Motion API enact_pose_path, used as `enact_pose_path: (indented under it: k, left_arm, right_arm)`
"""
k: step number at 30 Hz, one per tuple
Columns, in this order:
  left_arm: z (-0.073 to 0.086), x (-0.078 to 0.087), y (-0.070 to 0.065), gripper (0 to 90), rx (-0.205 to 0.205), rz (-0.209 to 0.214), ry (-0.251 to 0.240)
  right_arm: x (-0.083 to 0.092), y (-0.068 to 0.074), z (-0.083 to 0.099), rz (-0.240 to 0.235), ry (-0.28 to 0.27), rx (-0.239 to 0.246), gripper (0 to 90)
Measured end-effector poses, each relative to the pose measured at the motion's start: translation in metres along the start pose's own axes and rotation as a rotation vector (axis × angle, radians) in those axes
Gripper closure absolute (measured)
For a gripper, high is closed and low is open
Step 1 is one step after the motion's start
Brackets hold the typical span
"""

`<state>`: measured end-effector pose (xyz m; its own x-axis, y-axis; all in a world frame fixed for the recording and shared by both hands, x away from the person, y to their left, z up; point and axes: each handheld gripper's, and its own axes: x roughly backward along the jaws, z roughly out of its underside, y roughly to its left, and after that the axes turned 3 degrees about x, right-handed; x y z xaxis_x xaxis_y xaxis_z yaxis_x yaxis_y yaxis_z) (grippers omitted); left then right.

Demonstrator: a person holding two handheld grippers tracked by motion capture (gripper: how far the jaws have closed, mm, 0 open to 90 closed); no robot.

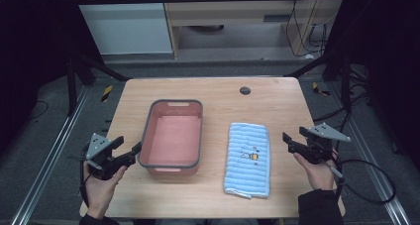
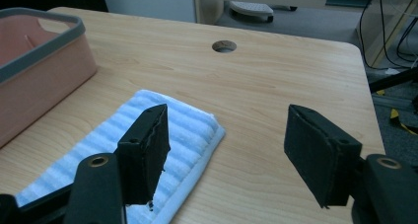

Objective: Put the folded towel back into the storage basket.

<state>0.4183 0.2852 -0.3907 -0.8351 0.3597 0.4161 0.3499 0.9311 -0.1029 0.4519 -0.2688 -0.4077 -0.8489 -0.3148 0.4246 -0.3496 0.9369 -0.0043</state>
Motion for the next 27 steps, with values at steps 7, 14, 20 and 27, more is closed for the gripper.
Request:
enact_pose_path:
  k: [7, 14, 20, 27]
  left_arm:
    - [-0.005, -0.003, -0.016, 31.4, -0.024, 0.029, -0.006]
    - [-0.010, -0.008, -0.031, 32.5, -0.030, 0.055, -0.020]
    - [-0.013, -0.013, -0.046, 32.4, -0.045, 0.084, -0.027]
    - [-0.015, -0.022, -0.064, 32.6, -0.070, 0.112, -0.025]
  right_arm:
    - [-0.006, 0.006, -0.011, -0.018, -0.004, 0.026, 34.5]
    - [-0.009, 0.009, -0.019, -0.023, -0.005, 0.023, 33.7]
    - [-0.011, 0.010, -0.026, -0.023, -0.008, 0.039, 33.0]
    - [-0.013, 0.011, -0.029, -0.026, -0.007, 0.047, 31.8]
